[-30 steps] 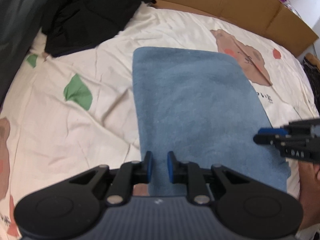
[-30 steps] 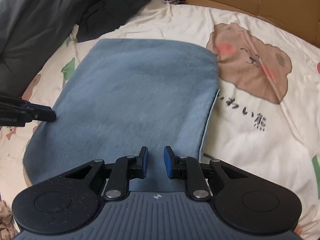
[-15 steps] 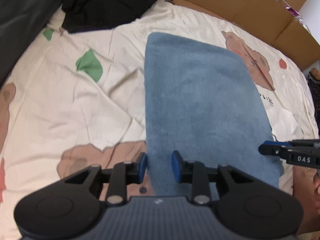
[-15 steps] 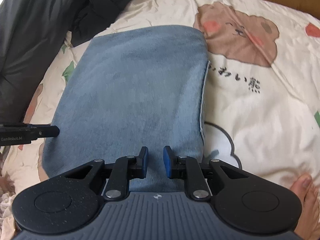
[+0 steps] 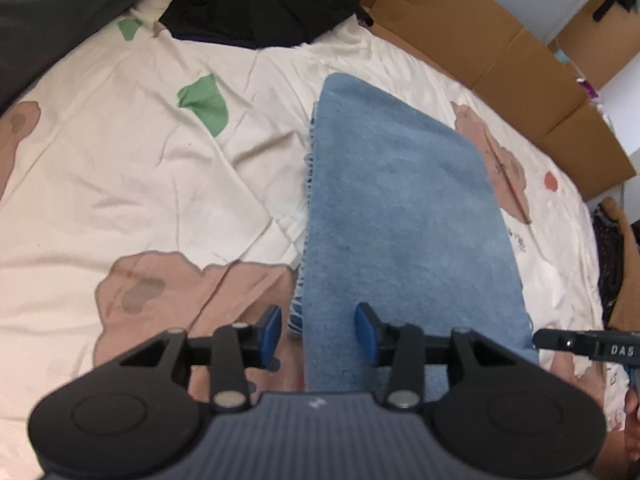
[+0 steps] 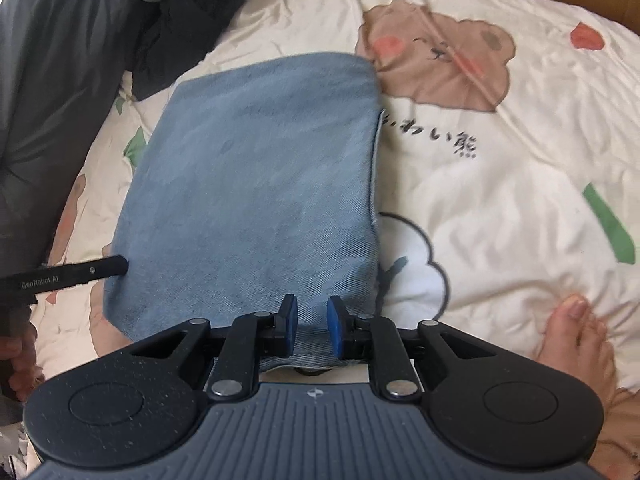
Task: Fold clothes
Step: 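Grasp the folded denim edge with the right gripper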
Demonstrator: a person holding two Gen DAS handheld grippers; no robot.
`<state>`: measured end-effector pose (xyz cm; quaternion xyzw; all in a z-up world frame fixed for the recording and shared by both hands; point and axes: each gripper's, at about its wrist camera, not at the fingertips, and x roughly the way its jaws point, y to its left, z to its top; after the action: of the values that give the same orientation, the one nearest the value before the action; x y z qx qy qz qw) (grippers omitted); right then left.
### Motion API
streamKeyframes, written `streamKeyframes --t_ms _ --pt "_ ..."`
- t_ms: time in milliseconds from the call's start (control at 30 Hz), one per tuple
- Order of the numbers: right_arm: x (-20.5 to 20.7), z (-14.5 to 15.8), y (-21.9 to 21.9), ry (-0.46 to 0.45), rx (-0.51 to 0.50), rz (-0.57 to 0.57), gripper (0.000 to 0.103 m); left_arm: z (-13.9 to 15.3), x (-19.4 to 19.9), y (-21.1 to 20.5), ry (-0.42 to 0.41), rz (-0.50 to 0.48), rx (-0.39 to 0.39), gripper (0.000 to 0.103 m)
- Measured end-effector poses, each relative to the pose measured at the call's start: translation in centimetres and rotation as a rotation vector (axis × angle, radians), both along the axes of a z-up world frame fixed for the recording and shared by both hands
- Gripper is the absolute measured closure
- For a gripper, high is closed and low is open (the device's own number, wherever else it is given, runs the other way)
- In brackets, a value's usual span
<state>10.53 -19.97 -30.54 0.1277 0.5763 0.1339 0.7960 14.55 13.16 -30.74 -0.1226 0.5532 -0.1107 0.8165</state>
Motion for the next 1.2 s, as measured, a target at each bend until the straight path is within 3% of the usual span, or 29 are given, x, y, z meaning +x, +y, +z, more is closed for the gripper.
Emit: streamKeyframes --t_ms 333,533,833,967,1100,1200 --pt "0.1 -2.5 -2.4 0.05 0.082 -0.036 0.082 -2.5 0.2 1.8 0.042 0.01 -0.204 0.057" --pt "0.4 -3.3 -0.8 0.071 0.028 0.022 0.084 -3.6 0.3 1.9 0.093 -0.038 -0.289 0.058" --pt "-0.4 -2.7 -2.7 0.149 0.118 -0.105 0.081 -3.0 -0.2 2.8 0.103 -0.065 -0.318 0.074" --pt "-0.9 -2.6 -2.9 0.172 0.16 -0.111 0.058 -2.6 -0.3 2.9 0.093 -0.084 -0.296 0.076" --pt "-1.6 -3.2 -2.6 0.194 0.227 -0.11 0.05 -2.4 -0.6 3.4 0.088 -0.09 -0.265 0.076" --pt "-1.9 -4.4 -3.0 0.217 0.301 -0.175 0.048 -2.2 -1.0 4.1 0.095 -0.084 -0.251 0.081"
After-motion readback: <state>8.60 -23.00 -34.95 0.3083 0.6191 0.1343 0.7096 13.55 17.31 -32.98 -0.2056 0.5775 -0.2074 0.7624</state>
